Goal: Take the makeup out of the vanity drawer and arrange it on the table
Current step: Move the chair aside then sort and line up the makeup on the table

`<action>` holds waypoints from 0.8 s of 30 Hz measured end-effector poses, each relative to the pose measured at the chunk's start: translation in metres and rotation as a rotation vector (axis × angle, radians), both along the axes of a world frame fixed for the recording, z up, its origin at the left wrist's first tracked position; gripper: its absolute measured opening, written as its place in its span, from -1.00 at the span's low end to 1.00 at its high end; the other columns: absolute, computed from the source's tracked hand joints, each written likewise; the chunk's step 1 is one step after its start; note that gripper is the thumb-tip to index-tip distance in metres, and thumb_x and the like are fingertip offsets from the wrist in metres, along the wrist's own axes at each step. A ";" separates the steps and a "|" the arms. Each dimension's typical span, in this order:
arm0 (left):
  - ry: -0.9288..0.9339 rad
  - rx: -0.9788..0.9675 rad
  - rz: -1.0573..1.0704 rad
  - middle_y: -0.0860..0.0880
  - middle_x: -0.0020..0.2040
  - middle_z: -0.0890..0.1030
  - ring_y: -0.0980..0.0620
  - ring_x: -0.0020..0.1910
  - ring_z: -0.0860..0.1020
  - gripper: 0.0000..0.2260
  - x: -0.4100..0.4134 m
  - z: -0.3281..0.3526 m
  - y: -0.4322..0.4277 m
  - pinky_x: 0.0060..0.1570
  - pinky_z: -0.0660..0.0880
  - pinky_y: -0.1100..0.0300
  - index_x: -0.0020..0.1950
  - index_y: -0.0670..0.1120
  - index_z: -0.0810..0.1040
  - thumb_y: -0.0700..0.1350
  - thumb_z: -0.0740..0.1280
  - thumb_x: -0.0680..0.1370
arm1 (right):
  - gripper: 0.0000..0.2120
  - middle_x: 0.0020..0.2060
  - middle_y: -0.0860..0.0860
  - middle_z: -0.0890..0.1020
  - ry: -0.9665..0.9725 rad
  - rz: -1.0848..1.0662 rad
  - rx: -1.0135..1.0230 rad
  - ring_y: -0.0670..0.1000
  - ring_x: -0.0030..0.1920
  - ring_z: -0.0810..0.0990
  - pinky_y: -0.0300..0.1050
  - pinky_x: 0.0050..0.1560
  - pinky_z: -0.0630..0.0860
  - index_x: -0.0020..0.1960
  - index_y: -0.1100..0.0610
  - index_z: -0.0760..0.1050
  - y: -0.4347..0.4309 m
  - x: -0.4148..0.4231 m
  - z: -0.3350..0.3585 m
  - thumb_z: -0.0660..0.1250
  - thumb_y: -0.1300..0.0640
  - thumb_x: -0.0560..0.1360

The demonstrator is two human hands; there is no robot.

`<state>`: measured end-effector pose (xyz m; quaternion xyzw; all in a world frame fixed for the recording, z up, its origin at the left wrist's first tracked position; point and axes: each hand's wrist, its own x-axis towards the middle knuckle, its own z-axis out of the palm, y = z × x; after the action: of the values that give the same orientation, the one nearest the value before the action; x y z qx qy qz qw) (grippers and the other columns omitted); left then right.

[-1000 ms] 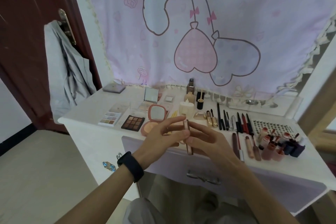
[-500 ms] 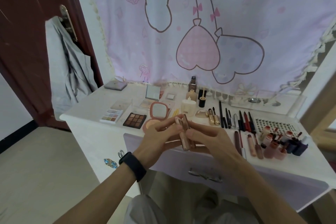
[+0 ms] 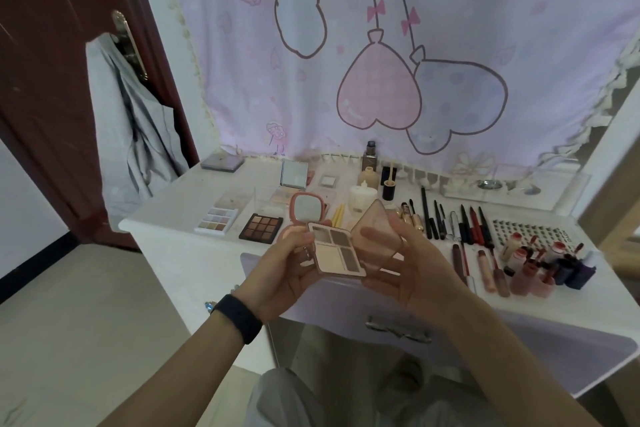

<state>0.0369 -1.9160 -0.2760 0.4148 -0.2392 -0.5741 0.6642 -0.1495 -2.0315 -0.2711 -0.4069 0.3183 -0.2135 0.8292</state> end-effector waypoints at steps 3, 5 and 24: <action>-0.268 0.067 -0.027 -0.17 0.31 0.58 -0.14 0.16 0.62 -0.48 0.006 0.007 0.002 0.06 0.63 0.04 0.39 -0.07 0.49 -0.06 0.42 0.42 | -0.39 0.09 0.21 0.70 0.055 -0.014 -0.060 0.17 -0.02 0.72 0.03 -0.07 0.69 0.22 0.13 0.65 0.003 0.004 -0.004 0.50 -0.23 0.31; -0.742 0.143 -0.069 0.00 0.33 0.54 0.06 0.22 0.59 -0.33 0.009 0.012 0.003 0.15 0.57 0.13 0.43 0.01 0.45 0.08 0.53 0.35 | -0.33 0.09 0.20 0.70 0.065 -0.002 -0.101 0.14 -0.05 0.72 0.01 -0.06 0.68 0.19 0.12 0.66 0.005 0.007 -0.005 0.58 -0.25 0.22; -1.528 0.156 0.019 0.26 0.02 0.45 0.19 -0.07 0.52 -0.31 0.034 0.000 0.040 -0.27 0.54 0.33 0.20 0.52 0.27 0.18 0.56 0.22 | -0.52 0.03 0.05 0.74 0.029 0.102 -0.259 0.06 0.00 0.73 -0.08 -0.12 0.59 0.07 -0.03 0.71 0.031 0.037 -0.017 0.25 -0.34 0.44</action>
<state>0.0709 -1.8758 -0.2755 0.7439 -0.5871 -0.1375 0.2880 -0.1126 -2.0008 -0.2884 -0.5290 0.2791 -0.2046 0.7749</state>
